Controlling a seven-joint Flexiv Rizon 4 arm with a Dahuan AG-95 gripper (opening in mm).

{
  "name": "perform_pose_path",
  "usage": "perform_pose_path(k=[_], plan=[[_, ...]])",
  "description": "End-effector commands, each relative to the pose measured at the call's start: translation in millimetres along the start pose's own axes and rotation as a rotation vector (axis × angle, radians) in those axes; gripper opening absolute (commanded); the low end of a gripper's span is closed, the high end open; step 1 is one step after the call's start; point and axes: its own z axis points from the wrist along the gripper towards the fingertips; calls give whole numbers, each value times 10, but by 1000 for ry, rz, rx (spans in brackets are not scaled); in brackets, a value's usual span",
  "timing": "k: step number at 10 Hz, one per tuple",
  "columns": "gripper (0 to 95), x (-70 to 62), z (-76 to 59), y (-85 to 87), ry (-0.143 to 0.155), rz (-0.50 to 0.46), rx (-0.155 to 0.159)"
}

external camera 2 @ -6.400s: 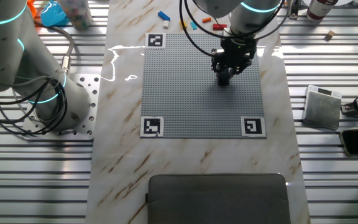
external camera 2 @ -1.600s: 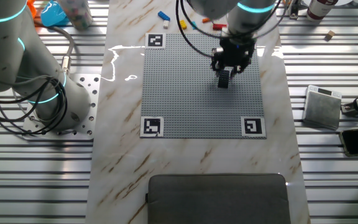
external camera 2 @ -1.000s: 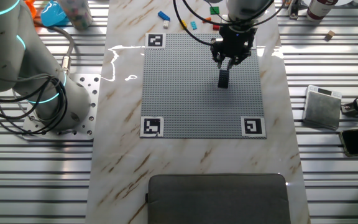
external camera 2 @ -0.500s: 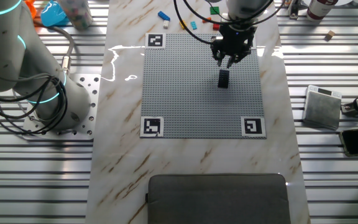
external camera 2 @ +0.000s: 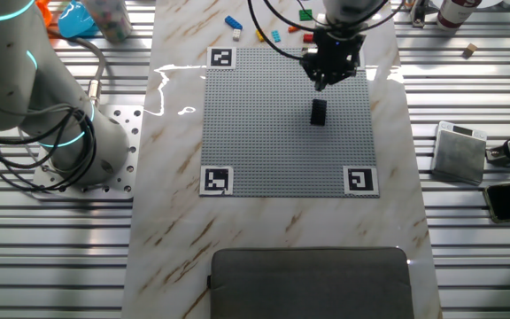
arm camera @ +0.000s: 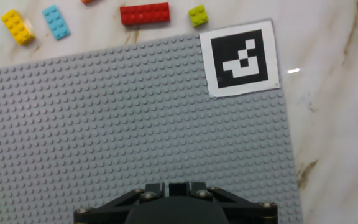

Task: Build with small Lego blocks

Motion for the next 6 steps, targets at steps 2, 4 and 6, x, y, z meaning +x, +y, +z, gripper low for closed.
perform_pose_path(k=[2,4,6], plan=[[0,-101,90,85,-11,84,-1],[0,-107,104,103,-13,145,2],[0,-107,104,103,-18,150,3]])
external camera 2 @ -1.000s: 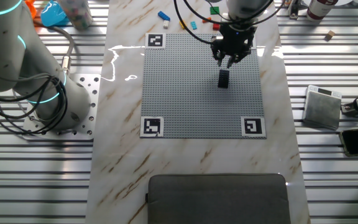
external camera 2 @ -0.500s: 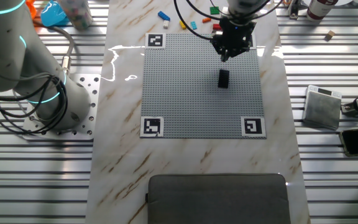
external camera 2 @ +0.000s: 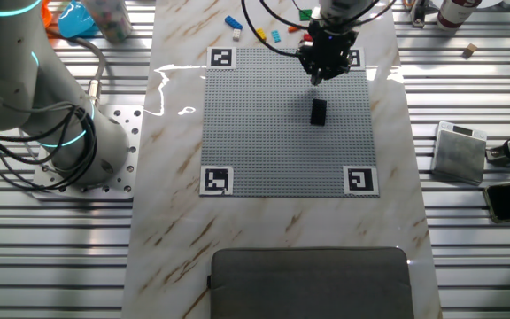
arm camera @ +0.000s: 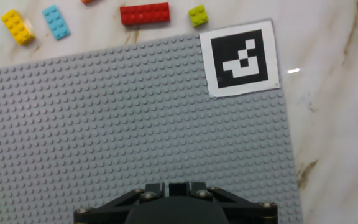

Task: Build with small Lego blocks

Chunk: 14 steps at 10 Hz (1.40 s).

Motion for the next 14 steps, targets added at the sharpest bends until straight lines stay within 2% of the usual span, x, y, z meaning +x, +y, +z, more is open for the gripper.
perform_pose_path(k=[1,5,6,10,12,14], plan=[[0,-4,8,-3,-14,-24,-5],[0,-4,8,-3,-12,-93,-7],[0,-4,8,-3,-17,-79,-8],[0,-4,8,-3,-3,-68,-11],[0,-4,8,-3,-12,-71,-16],[0,-91,-3,28,-11,-96,-17]])
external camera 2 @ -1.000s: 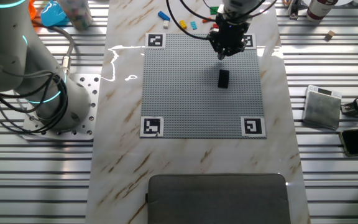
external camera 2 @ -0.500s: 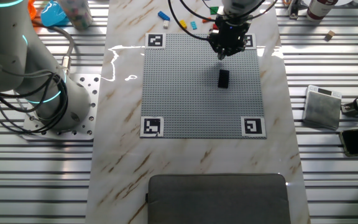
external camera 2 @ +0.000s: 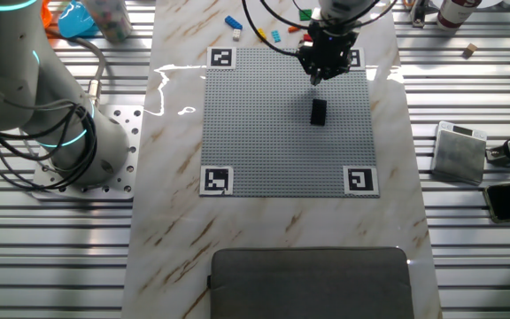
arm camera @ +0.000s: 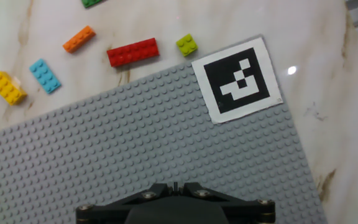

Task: Build with small Lego blocks

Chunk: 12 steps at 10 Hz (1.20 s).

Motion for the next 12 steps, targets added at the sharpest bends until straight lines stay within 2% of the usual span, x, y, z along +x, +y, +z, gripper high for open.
perform_pose_path(k=[1,3,6,10,12], plan=[[0,-142,30,18,16,-59,-12],[0,-202,59,13,32,-133,-29],[0,-146,71,-3,30,-179,-29],[0,112,90,-43,33,-214,-25],[0,196,98,-52,38,-226,-21]])
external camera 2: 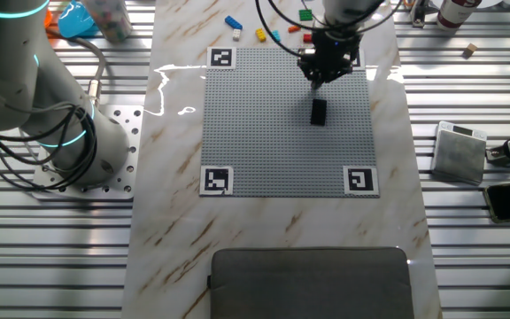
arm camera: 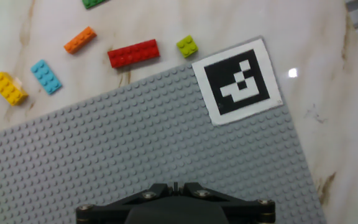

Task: Build with small Lego blocks

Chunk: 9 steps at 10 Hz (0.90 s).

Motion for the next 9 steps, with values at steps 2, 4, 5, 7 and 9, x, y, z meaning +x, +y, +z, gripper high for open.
perform_pose_path(k=[2,4,5,7,9], plan=[[0,87,31,-9,15,-20,13],[0,107,56,-18,17,-28,19],[0,106,59,-20,17,-29,19],[0,106,62,-22,18,-25,19],[0,105,62,-22,18,-25,19]])
